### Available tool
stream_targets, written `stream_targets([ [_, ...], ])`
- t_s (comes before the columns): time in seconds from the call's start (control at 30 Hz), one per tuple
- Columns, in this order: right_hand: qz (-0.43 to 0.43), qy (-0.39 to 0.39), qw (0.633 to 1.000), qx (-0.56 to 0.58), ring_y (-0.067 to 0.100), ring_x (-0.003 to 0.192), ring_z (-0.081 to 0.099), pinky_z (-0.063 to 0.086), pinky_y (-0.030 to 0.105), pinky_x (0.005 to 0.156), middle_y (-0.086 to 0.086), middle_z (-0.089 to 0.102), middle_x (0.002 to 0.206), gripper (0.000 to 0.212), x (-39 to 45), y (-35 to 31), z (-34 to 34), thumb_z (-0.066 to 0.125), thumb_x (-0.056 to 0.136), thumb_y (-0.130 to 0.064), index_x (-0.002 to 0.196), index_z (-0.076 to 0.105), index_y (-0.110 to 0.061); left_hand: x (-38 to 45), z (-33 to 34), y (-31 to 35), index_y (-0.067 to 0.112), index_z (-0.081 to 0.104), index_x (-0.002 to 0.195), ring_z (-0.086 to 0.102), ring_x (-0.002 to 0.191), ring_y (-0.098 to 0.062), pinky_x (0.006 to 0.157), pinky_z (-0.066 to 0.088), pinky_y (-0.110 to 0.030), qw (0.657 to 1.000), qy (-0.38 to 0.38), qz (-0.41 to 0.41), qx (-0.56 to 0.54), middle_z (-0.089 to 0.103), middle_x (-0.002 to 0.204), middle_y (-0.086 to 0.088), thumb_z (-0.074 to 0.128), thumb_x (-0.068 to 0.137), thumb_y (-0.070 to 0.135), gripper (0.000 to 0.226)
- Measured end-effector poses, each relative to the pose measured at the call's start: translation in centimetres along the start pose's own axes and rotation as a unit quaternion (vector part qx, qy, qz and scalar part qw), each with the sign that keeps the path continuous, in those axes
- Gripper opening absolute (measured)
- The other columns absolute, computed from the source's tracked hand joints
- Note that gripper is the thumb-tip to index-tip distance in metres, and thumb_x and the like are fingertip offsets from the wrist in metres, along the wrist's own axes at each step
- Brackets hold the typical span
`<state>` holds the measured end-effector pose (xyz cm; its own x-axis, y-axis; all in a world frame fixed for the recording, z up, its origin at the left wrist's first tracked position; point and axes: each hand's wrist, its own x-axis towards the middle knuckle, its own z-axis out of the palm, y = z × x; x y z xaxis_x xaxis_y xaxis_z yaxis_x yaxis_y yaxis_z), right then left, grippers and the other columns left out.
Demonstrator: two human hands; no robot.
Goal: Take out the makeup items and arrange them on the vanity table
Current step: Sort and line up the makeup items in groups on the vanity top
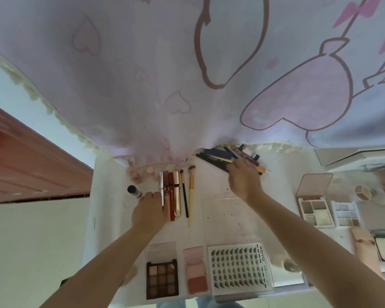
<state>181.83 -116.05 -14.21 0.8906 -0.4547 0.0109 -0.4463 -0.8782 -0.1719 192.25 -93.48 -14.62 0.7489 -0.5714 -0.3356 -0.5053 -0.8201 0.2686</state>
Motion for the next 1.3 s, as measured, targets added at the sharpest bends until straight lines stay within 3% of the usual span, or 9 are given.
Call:
stream_targets([
  [0.13, 0.133, -0.09, 0.984, -0.074, 0.03, 0.105, 0.051, 0.039, 0.038, 0.087, 0.011, 0.058, 0.116, 0.028, -1.2, 3.7, -1.2, 0.045, 0.089, -0.016, 0.113, 0.055, -0.007, 0.1, -0.1, 1.6, 0.009, 0.05, 0.11, 0.052, 0.098, -0.02, 0.074, 0.042, -0.026, 0.999, 0.018, 0.047, 0.008, 0.054, 0.109, -0.007, 0.038, 0.093, 0.022, 0.025],
  [0.33, 0.137, -0.139, 0.978, -0.066, 0.027, 0.101, 0.054, 0.044, 0.033, 0.083, 0.009, 0.053, 0.124, 0.025, -2.2, 4.7, -0.8, 0.037, 0.093, -0.014, 0.111, 0.054, -0.008, 0.4, -0.2, 4.1, 0.012, 0.049, 0.116, 0.051, 0.104, -0.019, 0.076, 0.042, -0.025, 0.996, 0.012, 0.083, -0.013, 0.052, 0.115, -0.003, 0.039, 0.093, 0.025, 0.028],
  [0.6, 0.17, -0.189, 0.941, 0.223, 0.017, 0.078, 0.05, 0.035, 0.016, 0.058, 0.003, 0.051, 0.09, 0.038, -2.8, 4.6, -3.1, 0.062, 0.079, -0.013, 0.116, 0.049, -0.012, 0.3, -2.1, 5.7, 0.014, 0.05, 0.117, 0.052, 0.104, -0.017, 0.082, 0.042, -0.025, 0.992, -0.008, 0.11, -0.06, 0.051, 0.118, -0.001, 0.041, 0.093, 0.025, 0.028],
  [0.7, 0.213, -0.144, 0.879, 0.402, 0.016, 0.062, 0.054, 0.045, 0.02, 0.046, -0.001, 0.05, 0.087, 0.045, -3.9, 4.0, -5.1, 0.061, 0.074, 0.001, 0.107, 0.046, -0.025, 0.3, -3.2, 6.3, 0.012, 0.053, 0.111, 0.053, 0.098, -0.015, 0.079, 0.041, -0.023, 0.99, -0.007, 0.105, -0.094, 0.054, 0.113, -0.001, 0.043, 0.092, 0.022, 0.024],
  [0.8, 0.237, -0.072, 0.798, 0.55, 0.015, 0.046, 0.06, 0.054, 0.025, 0.046, 0.011, 0.059, 0.069, 0.026, -4.5, 3.3, -7.2, 0.06, 0.071, 0.012, 0.088, 0.058, -0.008, 0.3, -4.5, 6.5, 0.012, 0.055, 0.107, 0.052, 0.09, -0.012, 0.079, 0.041, -0.021, 0.987, 0.004, 0.107, -0.122, 0.055, 0.103, 0.001, 0.044, 0.092, 0.021, 0.02],
  [1.03, 0.237, -0.054, 0.599, 0.763, 0.035, 0.078, 0.067, 0.059, 0.028, 0.062, 0.026, 0.062, 0.091, 0.02, -4.3, 2.0, -11.4, 0.046, 0.085, 0.012, 0.079, 0.064, 0.006, 0.3, -7.9, 6.6, 0.012, 0.056, 0.094, 0.049, 0.08, -0.009, 0.063, 0.034, -0.006, 0.973, 0.019, 0.144, -0.179, 0.052, 0.085, 0.006, 0.048, 0.091, 0.018, 0.01],
  [1.13, 0.246, -0.057, 0.658, 0.709, 0.029, 0.078, 0.064, 0.055, 0.021, 0.054, 0.018, 0.061, 0.088, 0.016, -3.8, 0.9, -12.7, 0.047, 0.088, 0.004, 0.08, 0.061, 0.004, 0.7, -8.9, 6.6, 0.012, 0.056, 0.096, 0.05, 0.077, -0.008, 0.069, 0.04, -0.011, 0.967, 0.015, 0.137, -0.213, 0.054, 0.087, 0.004, 0.05, 0.091, 0.019, 0.011],
  [1.23, 0.255, -0.034, 0.785, 0.563, 0.014, 0.039, 0.047, 0.037, 0.016, 0.036, 0.004, 0.049, 0.049, 0.031, -3.3, -0.3, -13.0, 0.047, 0.093, -0.011, 0.064, 0.049, -0.004, 0.4, -9.6, 7.4, 0.013, 0.056, 0.104, 0.051, 0.075, -0.004, 0.066, 0.041, -0.011, 0.956, -0.023, 0.141, -0.255, 0.057, 0.093, 0.002, 0.048, 0.092, 0.019, 0.016],
  [1.3, 0.247, -0.028, 0.855, 0.455, 0.012, 0.034, 0.036, 0.029, 0.018, 0.036, -0.001, 0.042, 0.042, 0.034, -2.6, -1.3, -13.1, 0.039, 0.096, -0.021, 0.065, 0.04, -0.008, -0.1, -10.1, 8.3, 0.017, 0.053, 0.112, 0.052, 0.079, -0.003, 0.066, 0.042, -0.01, 0.946, -0.053, 0.176, -0.265, 0.056, 0.096, 0.005, 0.05, 0.091, 0.022, 0.022],
])
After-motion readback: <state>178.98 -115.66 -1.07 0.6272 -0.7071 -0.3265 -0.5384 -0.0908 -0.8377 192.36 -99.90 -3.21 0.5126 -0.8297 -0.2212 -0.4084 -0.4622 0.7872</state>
